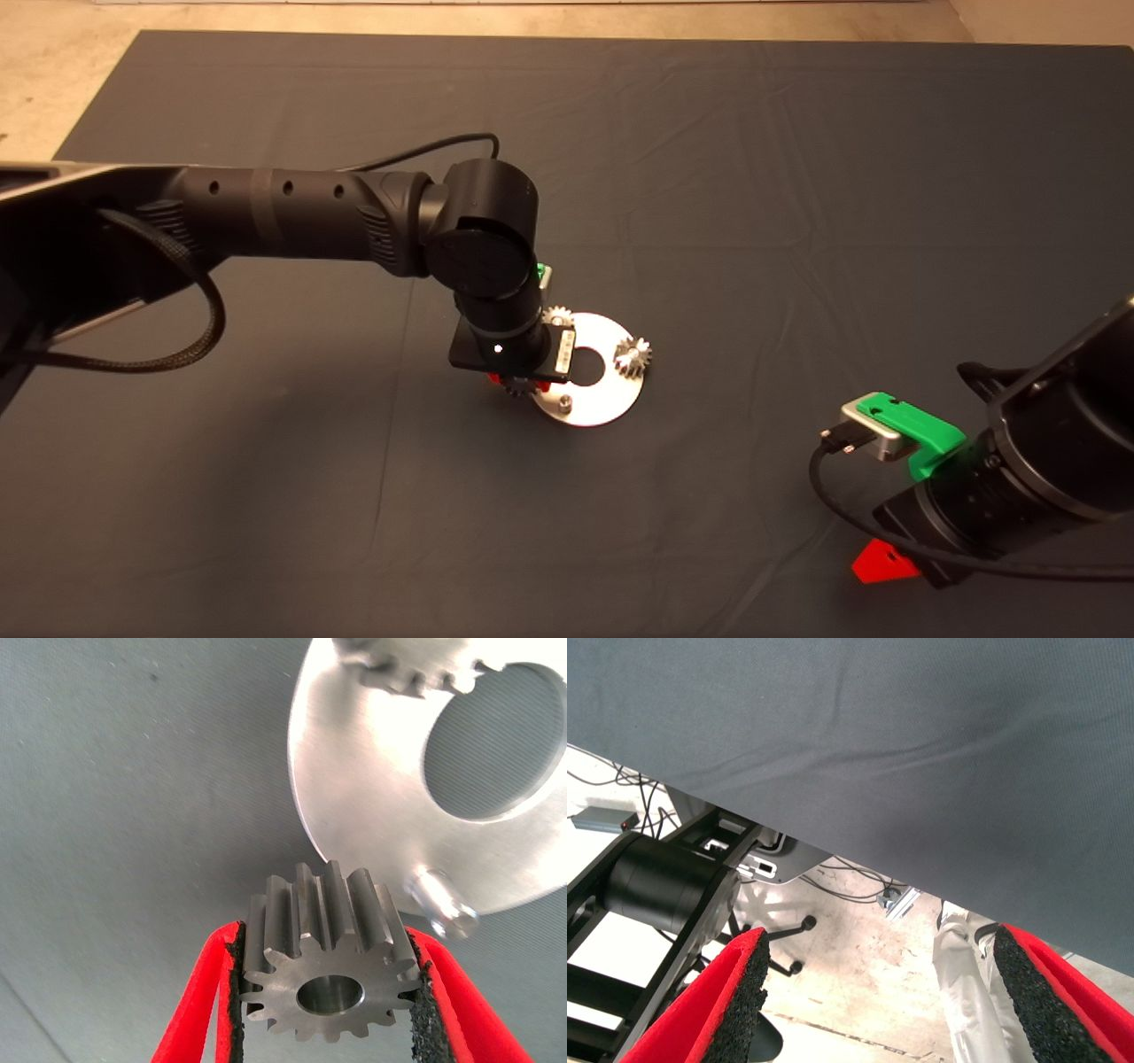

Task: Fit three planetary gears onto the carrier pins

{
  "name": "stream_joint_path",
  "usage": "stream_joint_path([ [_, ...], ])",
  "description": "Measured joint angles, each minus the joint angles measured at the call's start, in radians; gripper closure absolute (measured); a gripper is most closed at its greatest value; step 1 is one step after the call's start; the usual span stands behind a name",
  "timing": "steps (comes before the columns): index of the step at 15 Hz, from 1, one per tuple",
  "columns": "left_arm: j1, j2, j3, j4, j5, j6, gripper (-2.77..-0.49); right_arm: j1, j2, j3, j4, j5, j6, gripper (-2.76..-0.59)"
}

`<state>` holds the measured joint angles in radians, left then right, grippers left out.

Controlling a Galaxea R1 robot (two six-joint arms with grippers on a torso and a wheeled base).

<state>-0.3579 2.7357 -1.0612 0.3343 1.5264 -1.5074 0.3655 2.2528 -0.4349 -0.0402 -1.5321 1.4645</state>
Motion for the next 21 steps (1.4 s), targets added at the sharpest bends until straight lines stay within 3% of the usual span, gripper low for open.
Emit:
stream_joint_path([
  [3,-0.017,0.016,0.029,0.0,0.0,-0.034,-0.91,0.0,0.0,0.0,0.0,-0.001,0.0,-1.87],
  [10,-0.025,0.058,0.045,0.0,-0.001,-0.074,-0.9,0.0,0.0,0.0,0.0,-0.001,0.0,-1.87],
  [16,-0.03,0.081,0.027,0.0,0.0,-0.075,-0.9,0.0,0.0,0.0,0.001,-0.001,0.0,-1.87],
  [21,-0.03,0.129,-0.022,0.0,0.0,-0.056,-0.9,0.0,0.0,0.0,0.002,-0.001,0.0,-1.87],
])
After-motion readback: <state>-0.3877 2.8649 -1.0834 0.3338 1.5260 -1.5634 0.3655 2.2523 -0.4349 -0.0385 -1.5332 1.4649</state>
